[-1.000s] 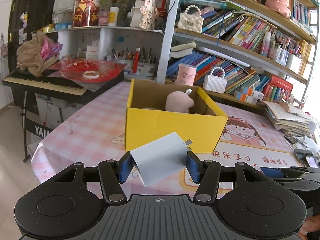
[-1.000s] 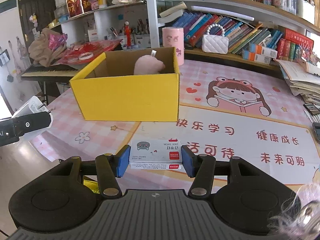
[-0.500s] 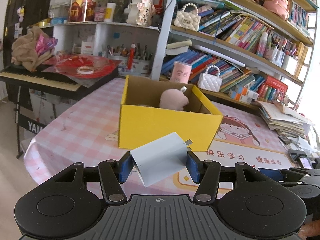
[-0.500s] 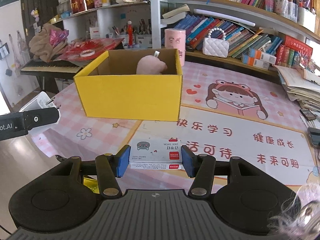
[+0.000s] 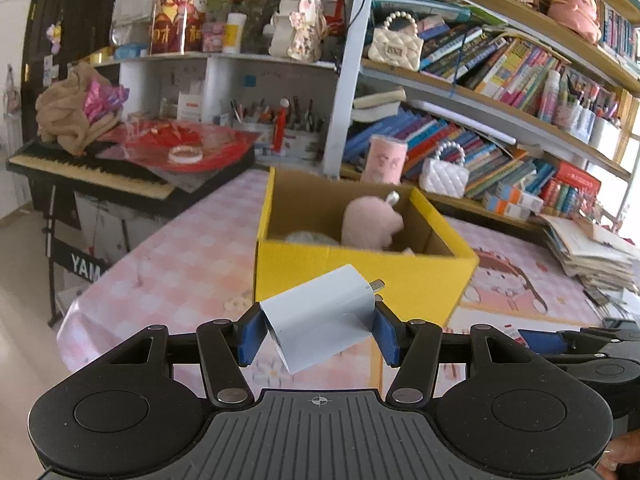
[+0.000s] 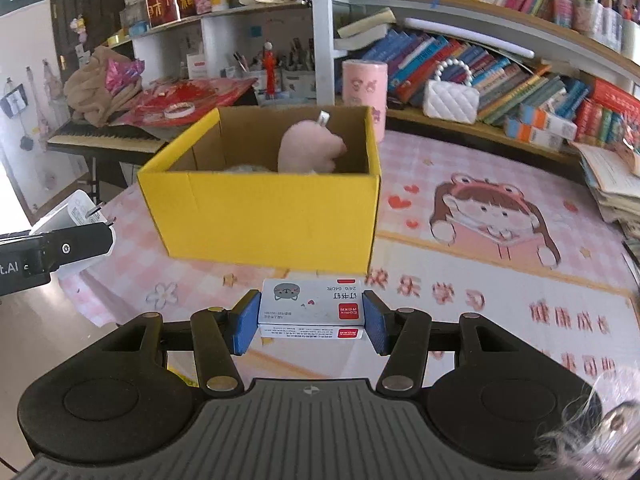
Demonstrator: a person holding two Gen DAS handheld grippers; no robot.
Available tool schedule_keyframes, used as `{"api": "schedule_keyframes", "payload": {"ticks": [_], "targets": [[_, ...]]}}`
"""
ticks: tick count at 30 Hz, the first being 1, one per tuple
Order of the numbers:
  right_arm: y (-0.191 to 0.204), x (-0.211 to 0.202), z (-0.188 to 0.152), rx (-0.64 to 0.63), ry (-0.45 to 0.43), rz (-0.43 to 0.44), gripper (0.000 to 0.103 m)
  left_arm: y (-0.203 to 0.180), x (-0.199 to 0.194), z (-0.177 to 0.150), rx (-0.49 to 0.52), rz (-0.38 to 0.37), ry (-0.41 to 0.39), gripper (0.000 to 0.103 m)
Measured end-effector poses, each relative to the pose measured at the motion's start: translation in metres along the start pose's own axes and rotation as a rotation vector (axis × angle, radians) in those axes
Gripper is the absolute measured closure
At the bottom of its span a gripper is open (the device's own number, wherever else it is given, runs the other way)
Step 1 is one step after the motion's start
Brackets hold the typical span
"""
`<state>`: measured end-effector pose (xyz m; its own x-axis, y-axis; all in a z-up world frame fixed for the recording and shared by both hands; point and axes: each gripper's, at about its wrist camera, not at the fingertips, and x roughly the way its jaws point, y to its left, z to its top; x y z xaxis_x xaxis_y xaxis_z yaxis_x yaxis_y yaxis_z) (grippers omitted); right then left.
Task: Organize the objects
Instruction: 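Carry the charger plug and white medicine box over the yellow box, then open both grippers to drop the plug and medicine box into the box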
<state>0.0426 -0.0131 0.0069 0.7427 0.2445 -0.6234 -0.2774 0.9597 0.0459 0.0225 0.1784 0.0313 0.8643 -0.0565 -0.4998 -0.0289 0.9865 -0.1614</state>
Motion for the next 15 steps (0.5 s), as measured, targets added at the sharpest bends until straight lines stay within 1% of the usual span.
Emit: {"api": "schedule_keyframes", "payload": {"ticks": [7,10,12,15], "targets": [[-0.01,0.017,0.04,-0.042,-0.103,0.02,0.052,-0.009,0.027,0.037,-0.001,0.026,-0.074,0.048],[-0.012,0.029,0.058,-0.06,-0.132,0.031,0.052,-0.015,0.042,0.051,0.004,0.036,-0.098,0.048],[-0.011,0.04,0.068,-0.088,-0.149,0.04,0.052,-0.02,0.056,0.059,0.021,0.052,-0.101,0.048],[-0.009,0.059,0.076,-0.143,-0.163,0.052,0.052,-0.025,0.079,0.065,0.03,0.074,-0.083,0.048]]}}
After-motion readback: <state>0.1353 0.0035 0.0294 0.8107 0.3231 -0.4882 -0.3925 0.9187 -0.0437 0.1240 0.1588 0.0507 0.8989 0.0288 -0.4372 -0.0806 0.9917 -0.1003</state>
